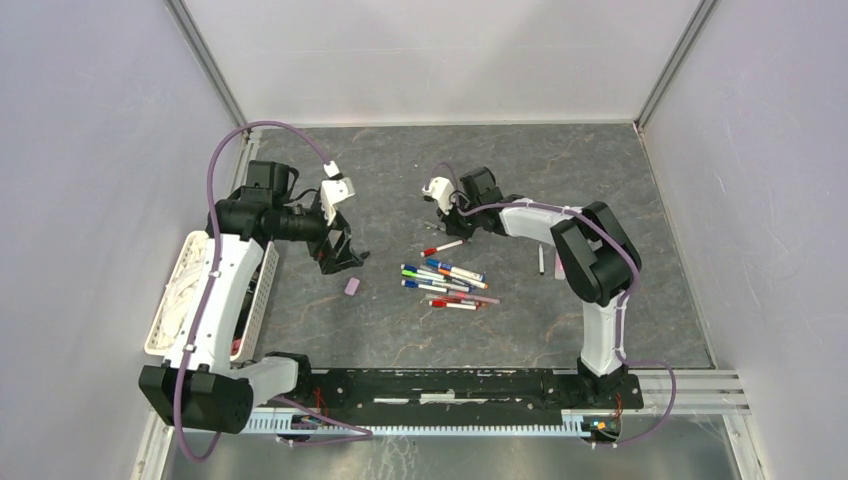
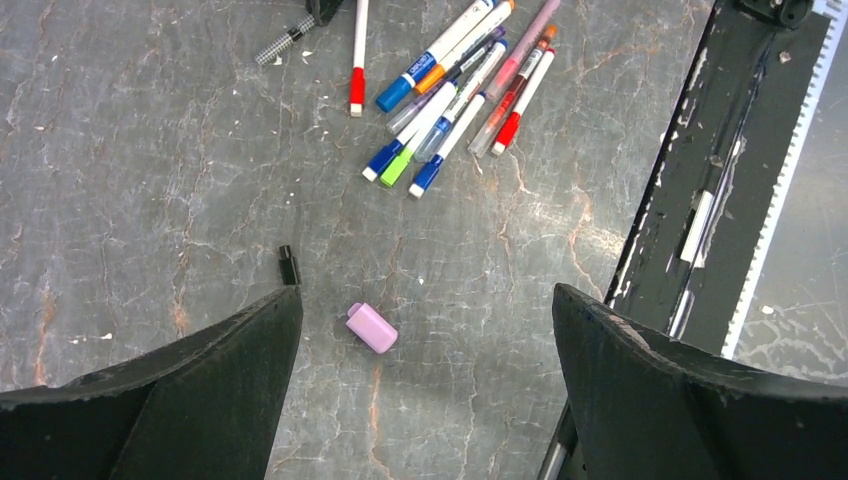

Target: Open the pen caps

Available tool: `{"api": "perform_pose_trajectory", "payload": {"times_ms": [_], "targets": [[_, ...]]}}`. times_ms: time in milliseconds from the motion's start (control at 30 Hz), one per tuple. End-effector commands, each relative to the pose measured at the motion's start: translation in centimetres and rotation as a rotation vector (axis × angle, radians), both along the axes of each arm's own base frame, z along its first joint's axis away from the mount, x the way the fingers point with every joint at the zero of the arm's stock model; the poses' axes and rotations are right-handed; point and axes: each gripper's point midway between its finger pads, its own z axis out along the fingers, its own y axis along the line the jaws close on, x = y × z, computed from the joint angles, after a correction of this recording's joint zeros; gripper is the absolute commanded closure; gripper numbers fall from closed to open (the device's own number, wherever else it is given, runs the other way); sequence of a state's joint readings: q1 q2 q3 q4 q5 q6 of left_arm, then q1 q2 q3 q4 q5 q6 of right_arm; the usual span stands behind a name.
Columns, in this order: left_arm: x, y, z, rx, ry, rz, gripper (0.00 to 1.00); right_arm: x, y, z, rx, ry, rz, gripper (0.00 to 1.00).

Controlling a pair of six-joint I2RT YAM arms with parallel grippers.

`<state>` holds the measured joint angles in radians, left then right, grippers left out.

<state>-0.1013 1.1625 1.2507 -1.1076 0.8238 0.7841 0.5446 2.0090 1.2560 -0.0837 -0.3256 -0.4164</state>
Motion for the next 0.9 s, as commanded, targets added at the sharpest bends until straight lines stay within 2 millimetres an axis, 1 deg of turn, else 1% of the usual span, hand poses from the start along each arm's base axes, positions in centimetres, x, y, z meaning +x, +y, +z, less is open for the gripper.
{"api": "perform_pose_trajectory", "payload": {"times_ms": [0,67,133,200,300,367,500,600,667,733,867], "targets": [[-0.3,-0.2,-0.6,-0.005,-0.024,-0.070,0.00,0.7,-1.5,2.7,-0.005,-0.054,-0.043,1.00],[-0.6,-0.2,-1.2,0.001,-0.027,-0.095,0.00,0.6,-0.7,5.2,0.050,-0.073,-0.032,1.00],[-0.8,-0.3,-1.7,0.001,-0.044,-0.127,0.00,0.0,0.2,8.1,0.124,-0.073,-0.018,1.00],[-1.2,-0.6,-2.2,-0.007,-0.062,-0.165,0.00,-1.6,1.3,10.5,0.215,-0.028,0.010,1.00],[-1.3,-0.9,-2.8,-0.021,-0.086,-0.215,0.00,-5.6,3.1,12.8,0.322,0.065,0.085,1.00],[-1.0,-1.0,-3.3,-0.027,-0.091,-0.238,0.00,-8.7,4.2,13.3,0.362,0.144,0.137,1.00],[-0.1,-1.1,-4.4,-0.021,-0.098,-0.263,0.01,-14.5,6.1,13.2,0.407,0.337,0.213,1.00],[0.2,-1.2,-4.7,-0.014,-0.119,-0.285,0.03,-18.0,7.2,13.0,0.407,0.445,0.266,1.00],[0.2,-1.1,-4.8,-0.005,-0.141,-0.300,0.04,-19.5,8.0,13.4,0.432,0.505,0.278,1.00],[-0.4,-1.3,-4.9,0.004,-0.160,-0.331,0.05,-20.4,8.7,13.9,0.445,0.546,0.289,1.00],[-2.2,-1.9,-5.7,0.032,-0.164,-0.406,0.09,-21.1,10.1,15.4,0.481,0.609,0.307,1.00]]}}
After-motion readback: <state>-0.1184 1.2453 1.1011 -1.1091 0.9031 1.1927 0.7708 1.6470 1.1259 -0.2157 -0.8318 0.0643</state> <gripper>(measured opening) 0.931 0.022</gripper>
